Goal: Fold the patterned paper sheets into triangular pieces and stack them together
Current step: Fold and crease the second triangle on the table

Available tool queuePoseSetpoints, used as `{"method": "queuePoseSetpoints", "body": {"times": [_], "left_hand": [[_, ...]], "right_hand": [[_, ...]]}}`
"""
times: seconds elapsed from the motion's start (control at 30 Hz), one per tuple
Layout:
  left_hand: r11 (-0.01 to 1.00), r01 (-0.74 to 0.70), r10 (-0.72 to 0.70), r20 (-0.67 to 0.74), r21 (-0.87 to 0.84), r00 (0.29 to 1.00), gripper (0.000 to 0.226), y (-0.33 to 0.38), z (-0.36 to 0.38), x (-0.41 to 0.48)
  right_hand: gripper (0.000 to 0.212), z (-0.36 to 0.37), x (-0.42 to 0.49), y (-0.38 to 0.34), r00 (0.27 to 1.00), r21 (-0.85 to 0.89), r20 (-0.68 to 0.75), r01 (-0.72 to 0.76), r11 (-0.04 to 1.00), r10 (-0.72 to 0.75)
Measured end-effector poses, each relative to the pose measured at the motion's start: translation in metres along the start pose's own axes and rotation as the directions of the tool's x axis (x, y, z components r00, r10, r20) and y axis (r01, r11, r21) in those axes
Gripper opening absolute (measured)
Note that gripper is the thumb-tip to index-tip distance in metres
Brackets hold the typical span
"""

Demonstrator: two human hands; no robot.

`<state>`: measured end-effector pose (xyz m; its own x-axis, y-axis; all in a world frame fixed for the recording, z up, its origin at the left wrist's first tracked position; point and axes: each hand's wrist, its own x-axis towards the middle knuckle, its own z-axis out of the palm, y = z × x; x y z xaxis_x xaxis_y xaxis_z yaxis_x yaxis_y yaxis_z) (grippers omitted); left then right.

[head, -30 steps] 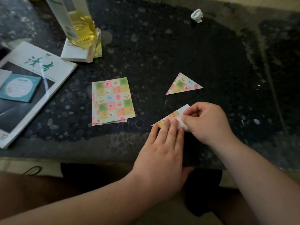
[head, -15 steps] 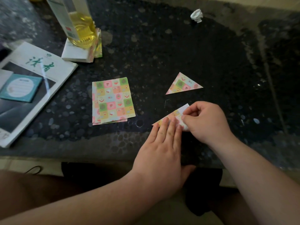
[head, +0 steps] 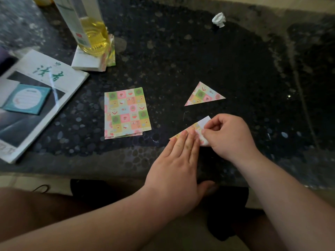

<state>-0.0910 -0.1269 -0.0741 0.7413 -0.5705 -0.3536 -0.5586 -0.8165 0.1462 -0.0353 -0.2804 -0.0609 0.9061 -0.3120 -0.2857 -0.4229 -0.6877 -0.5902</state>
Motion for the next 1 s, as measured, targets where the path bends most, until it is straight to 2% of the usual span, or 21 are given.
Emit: {"method": "queuePoseSetpoints", "body": {"times": [0.5,1.0], "left_hand": [[1.0,-0.002,0.002,0.014,0.015,1.0,0.105,0.017,-0.004,0.005],[0.988,-0.026,0.015,0.07,0.155,0.997,0.111,0.021,-0.006,0.009]], "right_hand": [[0.018,-0.005,-0.001,0.003,1.0,-0.024,0.004,0.026,0.999,-0.025],[0.014,-0.033,0.01,0.017,0.988,-0.08,0.153,-0.007,0.997,0.019]]}}
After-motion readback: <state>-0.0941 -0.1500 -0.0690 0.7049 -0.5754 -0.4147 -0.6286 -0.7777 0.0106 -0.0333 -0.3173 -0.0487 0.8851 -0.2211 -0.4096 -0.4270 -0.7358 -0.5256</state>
